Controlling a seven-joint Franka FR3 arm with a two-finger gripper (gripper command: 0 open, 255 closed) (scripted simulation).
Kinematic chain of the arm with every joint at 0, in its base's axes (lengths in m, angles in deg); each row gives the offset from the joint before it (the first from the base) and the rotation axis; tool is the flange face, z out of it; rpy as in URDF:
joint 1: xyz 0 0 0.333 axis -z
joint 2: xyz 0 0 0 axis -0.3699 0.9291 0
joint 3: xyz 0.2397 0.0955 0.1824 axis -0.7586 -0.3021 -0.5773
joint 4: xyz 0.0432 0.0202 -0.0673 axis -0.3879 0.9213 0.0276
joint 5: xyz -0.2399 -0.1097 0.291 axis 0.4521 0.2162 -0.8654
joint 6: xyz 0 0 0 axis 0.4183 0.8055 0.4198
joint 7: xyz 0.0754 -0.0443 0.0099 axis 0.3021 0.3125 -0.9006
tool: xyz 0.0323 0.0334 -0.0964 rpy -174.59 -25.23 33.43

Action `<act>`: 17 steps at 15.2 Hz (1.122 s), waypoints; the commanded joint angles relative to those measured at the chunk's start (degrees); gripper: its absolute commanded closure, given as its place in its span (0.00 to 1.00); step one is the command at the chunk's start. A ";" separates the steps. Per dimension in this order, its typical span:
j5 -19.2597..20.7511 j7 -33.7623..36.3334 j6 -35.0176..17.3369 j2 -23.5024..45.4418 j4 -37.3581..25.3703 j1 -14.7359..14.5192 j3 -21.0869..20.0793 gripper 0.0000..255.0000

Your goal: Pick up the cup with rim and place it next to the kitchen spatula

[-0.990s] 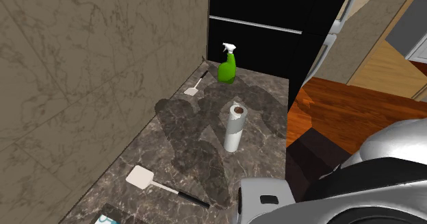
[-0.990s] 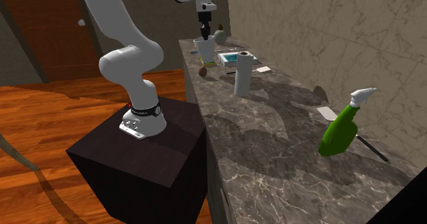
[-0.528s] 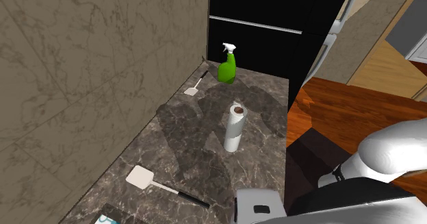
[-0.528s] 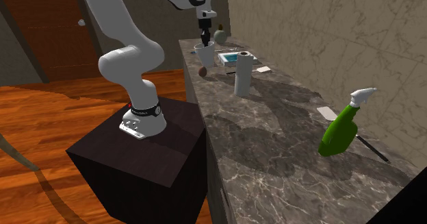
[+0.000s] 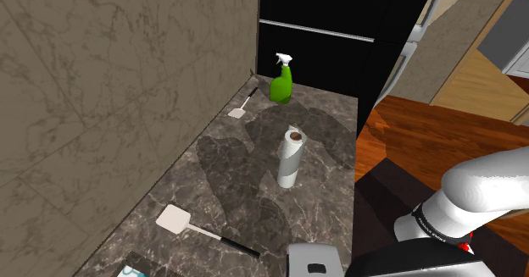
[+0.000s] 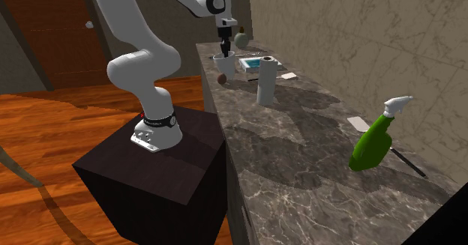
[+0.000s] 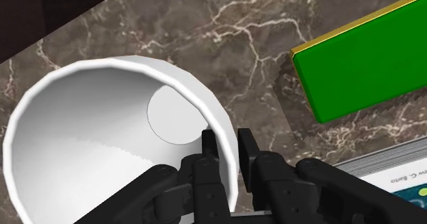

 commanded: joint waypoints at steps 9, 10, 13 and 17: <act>-0.07 -0.05 -0.16 -0.04 0.10 0.12 -0.13 0.00; -0.07 -0.05 -0.16 -0.04 0.10 0.12 -0.13 0.00; 1.32 0.83 3.34 0.78 -2.45 -2.12 2.69 0.00; 2.29 1.45 6.54 1.29 -5.01 -3.67 4.79 0.00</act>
